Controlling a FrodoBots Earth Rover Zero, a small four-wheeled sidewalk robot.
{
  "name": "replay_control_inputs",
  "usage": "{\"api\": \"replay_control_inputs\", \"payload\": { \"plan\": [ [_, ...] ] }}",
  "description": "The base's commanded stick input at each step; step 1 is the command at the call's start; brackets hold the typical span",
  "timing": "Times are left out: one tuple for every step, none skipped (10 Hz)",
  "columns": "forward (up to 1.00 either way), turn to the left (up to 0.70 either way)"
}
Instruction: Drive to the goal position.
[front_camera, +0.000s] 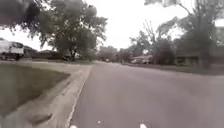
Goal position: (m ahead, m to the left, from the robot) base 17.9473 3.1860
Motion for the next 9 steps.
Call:
{"api": "replay_control_inputs", "payload": {
  "plan": [
    [1.00,0.00],
    [1.00,0.00],
    [1.00,0.00],
    [1.00,0.00],
    [1.00,0.00],
    [1.00,0.05],
    [1.00,0.16],
    [1.00,0.28],
    [1.00,0.39]
  ]
}}
